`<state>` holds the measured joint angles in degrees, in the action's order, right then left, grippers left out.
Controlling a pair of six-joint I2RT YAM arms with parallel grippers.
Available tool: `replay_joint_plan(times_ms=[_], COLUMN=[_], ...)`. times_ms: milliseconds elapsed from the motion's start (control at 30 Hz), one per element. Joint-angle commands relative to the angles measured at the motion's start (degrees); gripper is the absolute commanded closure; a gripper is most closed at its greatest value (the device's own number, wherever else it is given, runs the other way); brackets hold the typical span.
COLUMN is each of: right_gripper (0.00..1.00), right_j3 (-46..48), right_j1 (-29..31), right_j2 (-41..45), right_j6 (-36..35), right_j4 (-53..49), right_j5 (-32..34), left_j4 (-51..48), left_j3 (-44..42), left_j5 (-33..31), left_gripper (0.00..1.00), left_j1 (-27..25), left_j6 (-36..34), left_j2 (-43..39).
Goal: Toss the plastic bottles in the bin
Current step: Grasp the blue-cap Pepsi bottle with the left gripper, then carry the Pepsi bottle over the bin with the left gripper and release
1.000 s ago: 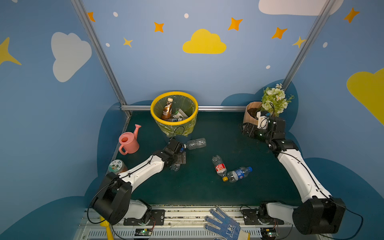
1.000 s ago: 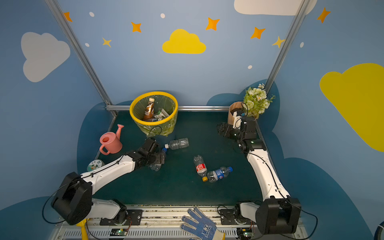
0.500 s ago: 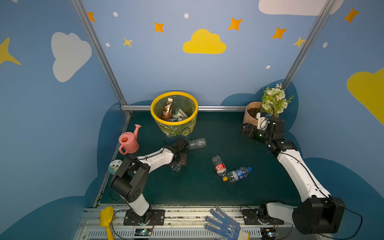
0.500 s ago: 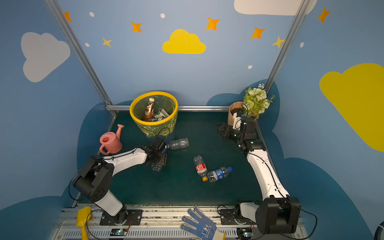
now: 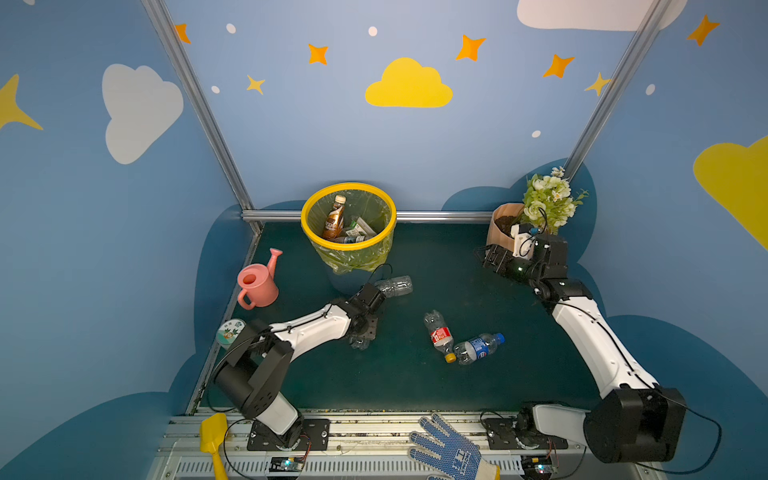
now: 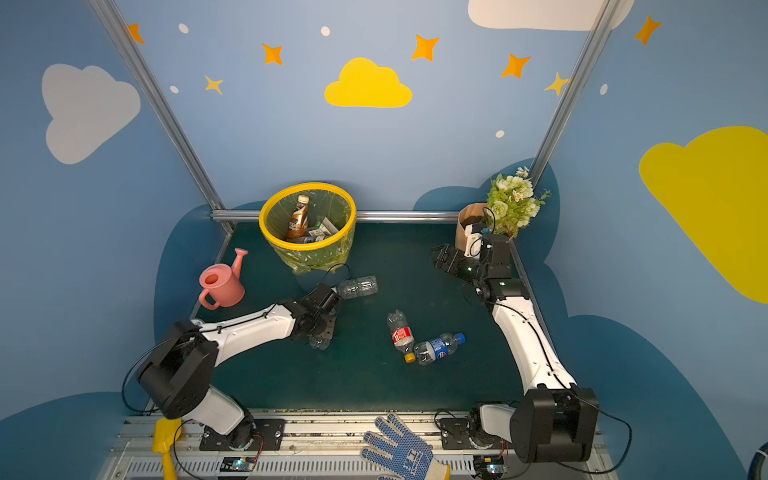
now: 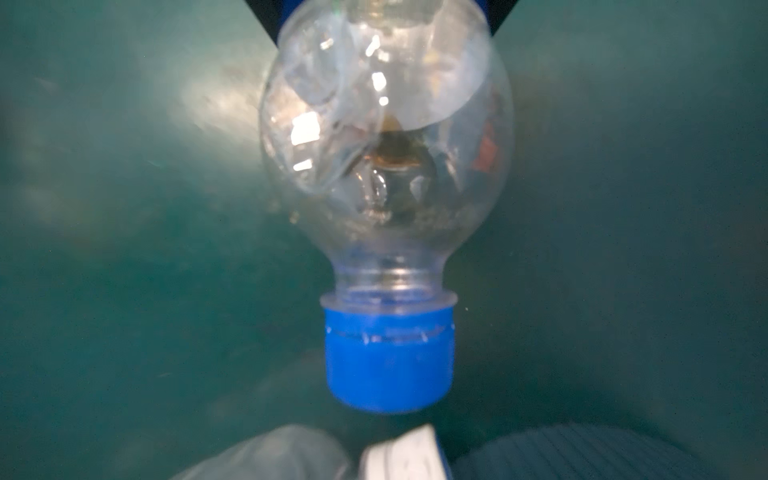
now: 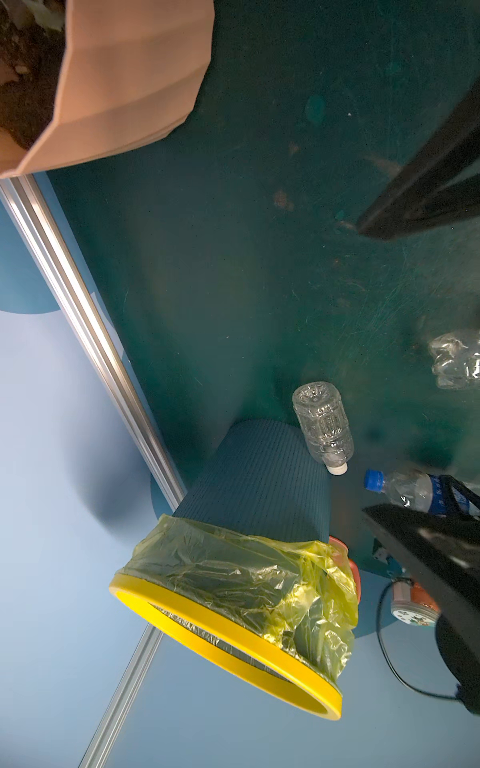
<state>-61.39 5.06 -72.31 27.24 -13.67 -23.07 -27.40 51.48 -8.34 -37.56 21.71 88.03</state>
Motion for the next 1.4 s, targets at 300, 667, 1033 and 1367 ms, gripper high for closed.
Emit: replay_joint_plan(times_ms=[300,667,1033,1367], right_gripper=[0.03,0.03,0.03,0.03], right_j3=[-0.4,0.2,1.5,2.2], right_j1=[-0.1,0.0,-0.1,-0.5], right_j2=[-1.7,-1.4,1.9,5.8], right_j6=[2.3,3.0,1.8,-1.5], right_j4=[3.3,4.4,2.9,-0.6], right_j5=[-2.9,-4.1,-3.3,0.3], left_j4=[-2.3,10.5,7.0,6.7], left_j3=[-2.5,11.4,35.8,35.8], left_j5=[-17.0,-27.4,5.2,5.7], left_gripper=[0.61,0.56,0.34,0.0], left_j1=[-5.7,-8.5,11.6,12.7], left_j6=[3.0,-22.7,-19.0,-17.6], left_j2=[-38.9,-47.6,-12.7,-17.2])
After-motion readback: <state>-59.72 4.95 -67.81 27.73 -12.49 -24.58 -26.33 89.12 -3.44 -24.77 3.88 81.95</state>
